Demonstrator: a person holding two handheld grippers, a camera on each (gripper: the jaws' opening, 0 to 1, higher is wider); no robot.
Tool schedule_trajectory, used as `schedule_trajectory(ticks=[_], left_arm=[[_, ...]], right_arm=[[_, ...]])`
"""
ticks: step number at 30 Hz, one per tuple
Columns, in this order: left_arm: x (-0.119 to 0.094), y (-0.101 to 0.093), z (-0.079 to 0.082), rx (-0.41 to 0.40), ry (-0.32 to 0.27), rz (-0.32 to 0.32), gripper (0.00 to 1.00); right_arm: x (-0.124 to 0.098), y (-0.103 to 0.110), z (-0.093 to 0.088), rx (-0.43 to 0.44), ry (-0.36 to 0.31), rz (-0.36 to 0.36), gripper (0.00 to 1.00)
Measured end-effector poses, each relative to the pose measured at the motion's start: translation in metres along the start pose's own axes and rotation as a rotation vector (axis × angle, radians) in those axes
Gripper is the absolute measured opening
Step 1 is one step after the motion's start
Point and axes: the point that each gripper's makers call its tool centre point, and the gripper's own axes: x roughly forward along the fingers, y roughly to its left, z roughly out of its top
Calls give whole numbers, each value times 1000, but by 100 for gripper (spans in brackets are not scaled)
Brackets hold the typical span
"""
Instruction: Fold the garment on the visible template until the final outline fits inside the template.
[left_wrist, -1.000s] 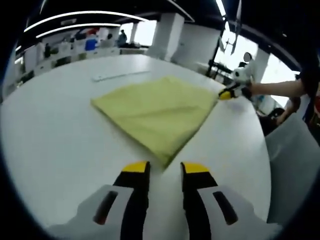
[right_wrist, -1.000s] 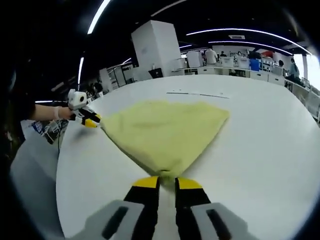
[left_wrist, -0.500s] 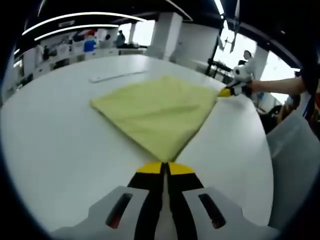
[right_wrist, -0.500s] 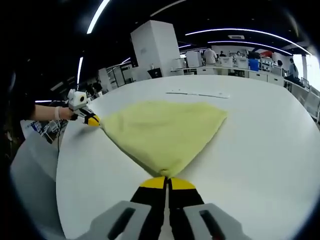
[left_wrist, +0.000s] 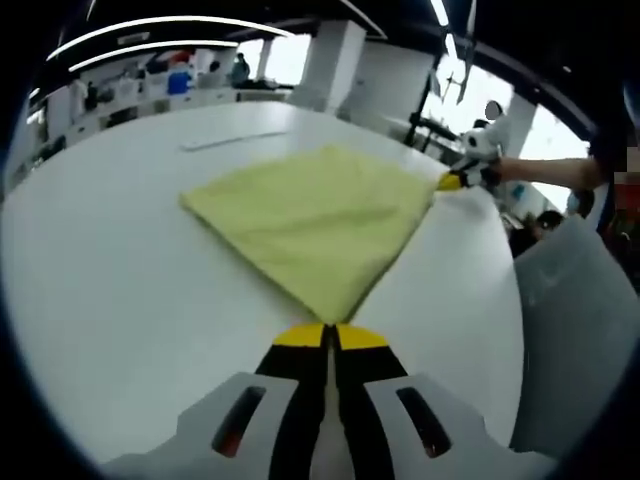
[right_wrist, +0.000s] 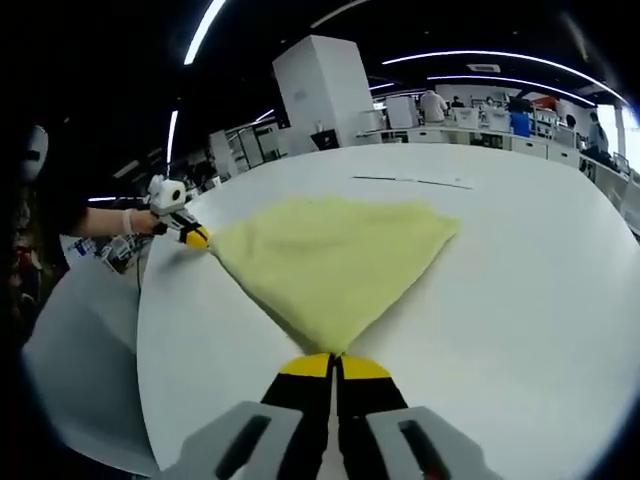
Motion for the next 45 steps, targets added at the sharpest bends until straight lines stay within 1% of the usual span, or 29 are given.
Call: schedule_trajectory(ticks=[1, 4, 5, 7, 8, 10, 15, 19, 24, 35, 37, 39, 40, 42, 43, 45], left_arm=[[-3, -2, -2, 11, 2, 0, 0], [-8, -13, -10, 5, 9, -3, 0], [-10, -15, -14, -2, 13, 2, 0], [-13, -13, -16, -29, 4, 5, 0], [-15, -16, -17, -43, -3, 6, 0], [-16, -22, -21, -44, 1, 3, 0], [-18, -28, -26, -70, -3, 2, 0], [-18, -22, -29, -86, -13, 5, 0], [-18, -22, -31, -96, -19, 7, 0], [-19, -26, -30, -120, -61, 21, 0], [-20, -24, -30, -123, -63, 26, 3], [-22, -26, -29, -115, -66, 26, 9], [-24, -23, -29, -101, -63, 39, 10], [-30, -22, -27, -99, -70, 45, 12], [-33, -22, -25, -104, -78, 52, 12], [-41, -14, -22, -102, -111, 75, 15]], right_arm=[[-1, 6, -4, 2, 4, 10, 0], [-3, 16, -11, 11, 5, 26, 0], [-4, 19, -13, 17, 6, 32, 0], [-6, 26, -17, 26, 7, 42, 0], [-7, 30, -19, 29, 7, 48, 0], [-8, 35, -22, 33, 7, 53, 0], [-9, 38, -30, 42, 15, 53, 0], [-10, 36, -30, 50, 9, 49, 0], [-7, 34, -33, 52, 17, 44, 0], [-6, 34, -32, 61, 4, 43, 0], [-7, 34, -32, 57, 7, 41, 0], [-10, 34, -29, 51, 5, 33, 0], [-13, 33, -26, 47, -1, 27, 0], [-17, 32, -21, 42, -18, 17, 1], [-20, 31, -18, 43, -25, 13, 3], [-26, 27, -12, 29, -45, -9, 6]])
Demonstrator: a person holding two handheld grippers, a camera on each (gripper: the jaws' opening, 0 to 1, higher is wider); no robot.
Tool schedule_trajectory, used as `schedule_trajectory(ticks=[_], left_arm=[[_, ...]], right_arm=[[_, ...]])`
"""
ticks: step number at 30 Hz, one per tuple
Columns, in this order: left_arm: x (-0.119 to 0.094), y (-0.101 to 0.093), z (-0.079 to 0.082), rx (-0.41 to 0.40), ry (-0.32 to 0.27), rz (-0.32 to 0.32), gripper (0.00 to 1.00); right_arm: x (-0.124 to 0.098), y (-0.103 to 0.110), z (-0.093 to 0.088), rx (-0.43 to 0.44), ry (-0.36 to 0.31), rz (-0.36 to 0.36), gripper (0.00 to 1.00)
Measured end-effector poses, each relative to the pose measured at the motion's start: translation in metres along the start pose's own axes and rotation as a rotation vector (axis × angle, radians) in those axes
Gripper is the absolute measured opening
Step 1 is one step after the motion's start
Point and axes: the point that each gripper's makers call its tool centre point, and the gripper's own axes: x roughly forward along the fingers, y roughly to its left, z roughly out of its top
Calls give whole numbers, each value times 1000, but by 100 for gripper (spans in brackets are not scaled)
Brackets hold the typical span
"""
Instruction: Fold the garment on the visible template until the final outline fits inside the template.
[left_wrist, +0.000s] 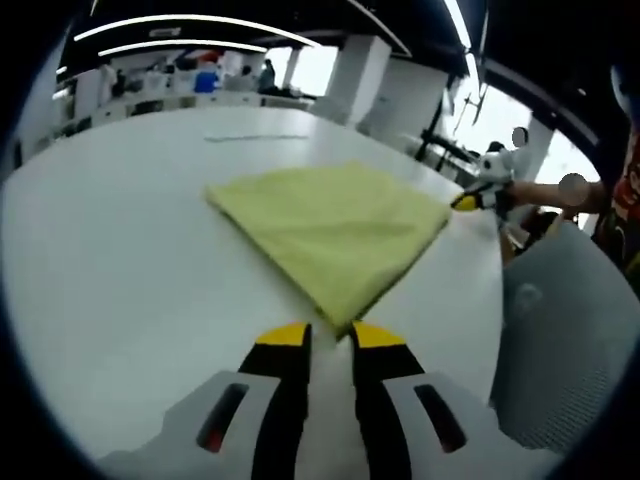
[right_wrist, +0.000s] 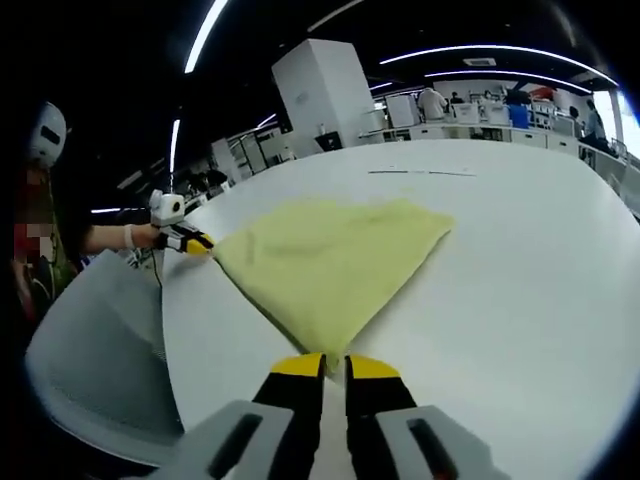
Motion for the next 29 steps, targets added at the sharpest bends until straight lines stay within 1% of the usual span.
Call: schedule_trajectory(ticks=[1, 2, 3, 4, 5, 6, 8, 9, 11, 12, 13, 15, 16, 17, 18, 19, 20, 21, 24, 27, 29], left_arm=[[-1, -1, 8, -4, -20, 15, 16], [-4, 0, 13, 0, -39, 21, 18], [-5, -1, 18, 1, -52, 24, 20], [-8, -2, 24, -8, -78, 31, 21], [-10, 0, 27, -8, -90, 34, 22], [-13, 1, 31, 7, -105, 44, 24], [-15, -1, 35, 8, -116, 50, 27], [-15, 1, 37, 10, -129, 52, 29], [-15, 0, 39, 12, -135, 56, 33], [-15, -1, 38, 19, -136, 58, 37], [-14, 0, 37, 30, -135, 62, 41], [-12, -1, 34, 35, -129, 75, 52], [-12, -1, 33, 37, -128, 78, 59], [-11, -2, 32, 40, -123, 83, 70], [-10, -2, 29, 35, -111, 89, 77], [-9, -3, 28, 45, -108, 94, 82], [-9, -3, 27, 53, -105, 97, 87], [-8, -5, 26, 52, -101, 100, 89], [-7, -7, 21, 18, -92, 88, 97], [-8, -13, 20, 37, -85, 89, 99], [-9, -11, 20, 33, -90, 90, 99]], right_arm=[[-1, 0, 1, 0, -4, -3, 9], [-4, 0, 5, 7, -13, -5, 12], [-6, 1, 8, 5, -24, -7, 17], [-8, 0, 14, -11, -45, -15, 23], [-9, 1, 16, -19, -52, -16, 26], [-11, 4, 18, -24, -55, -15, 27], [-13, 9, 21, -38, -68, -19, 31], [-13, 12, 22, -47, -75, -21, 35], [-11, 16, 22, -61, -77, -31, 45], [-10, 16, 21, -67, -75, -36, 51], [-9, 15, 18, -73, -69, -51, 61], [-7, 13, 13, -78, -58, -79, 75], [-8, 6, 13, -81, -54, -94, 83], [-8, 2, 10, -78, -43, -113, 89], [-7, 1, 8, -86, -34, -127, 93], [-7, 1, 7, -83, -33, -130, 98], [-6, 1, 4, -66, -27, -139, 100], [-7, 1, 3, -70, -28, -136, 99], [-9, 0, 1, -52, -20, -142, 100], [-10, -1, 0, -59, -19, -148, 100], [-12, 2, 1, -50, -28, -144, 100]])
